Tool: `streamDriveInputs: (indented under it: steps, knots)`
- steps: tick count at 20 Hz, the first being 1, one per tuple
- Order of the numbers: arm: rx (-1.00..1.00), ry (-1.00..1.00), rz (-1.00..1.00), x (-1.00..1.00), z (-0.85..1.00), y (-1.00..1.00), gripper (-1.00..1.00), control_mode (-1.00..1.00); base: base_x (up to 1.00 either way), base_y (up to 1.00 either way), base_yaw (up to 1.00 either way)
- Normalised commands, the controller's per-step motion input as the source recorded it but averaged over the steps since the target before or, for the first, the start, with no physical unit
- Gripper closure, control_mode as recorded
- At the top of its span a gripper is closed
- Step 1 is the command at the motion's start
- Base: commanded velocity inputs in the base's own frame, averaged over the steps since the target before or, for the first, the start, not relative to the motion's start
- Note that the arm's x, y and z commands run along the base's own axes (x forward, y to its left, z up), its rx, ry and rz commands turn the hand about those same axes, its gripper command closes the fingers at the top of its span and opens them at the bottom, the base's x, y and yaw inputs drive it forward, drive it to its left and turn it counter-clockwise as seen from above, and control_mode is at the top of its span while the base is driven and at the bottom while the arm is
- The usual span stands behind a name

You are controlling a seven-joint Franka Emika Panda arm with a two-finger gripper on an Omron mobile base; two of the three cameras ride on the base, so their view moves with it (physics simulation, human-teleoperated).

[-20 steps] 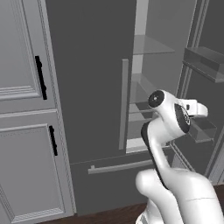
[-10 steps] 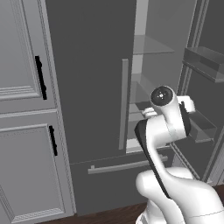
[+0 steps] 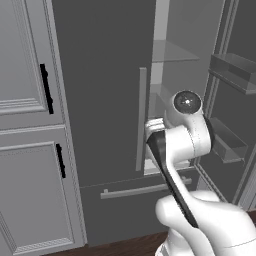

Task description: Take the strawberry from the fridge and place it on top of the pancake, located on the dining counter.

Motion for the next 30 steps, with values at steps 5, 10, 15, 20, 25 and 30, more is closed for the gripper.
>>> streamDriveInputs:
  steps: [5, 10, 15, 20, 25, 30]
  knots:
    - [0.15, -0.03, 0.19, 0.27, 0.00, 0.20, -1.00, -1.00, 0.00, 0.00, 0.00]
    - [0.05, -0.03, 0.02, 0.35, 0.00, 0.00, -1.00, -1.00, 0.00, 0.00, 0.00]
    - [0.00, 0.03, 0.00, 0.60, 0.00, 0.04, -1.00, -1.00, 0.00, 0.00, 0.00]
    - [0.03, 0.03, 0.00, 0.69, 0.00, 0.00, -1.00, -1.00, 0.00, 0.00, 0.00]
    - [0.05, 0.00, 0.00, 0.61, 0.00, 0.00, -1.00, -1.00, 0.00, 0.00, 0.00]
    - [0.03, 0.00, 0.00, 0.46, -0.01, 0.03, -1.00, -1.00, 0.00, 0.00, 0.00]
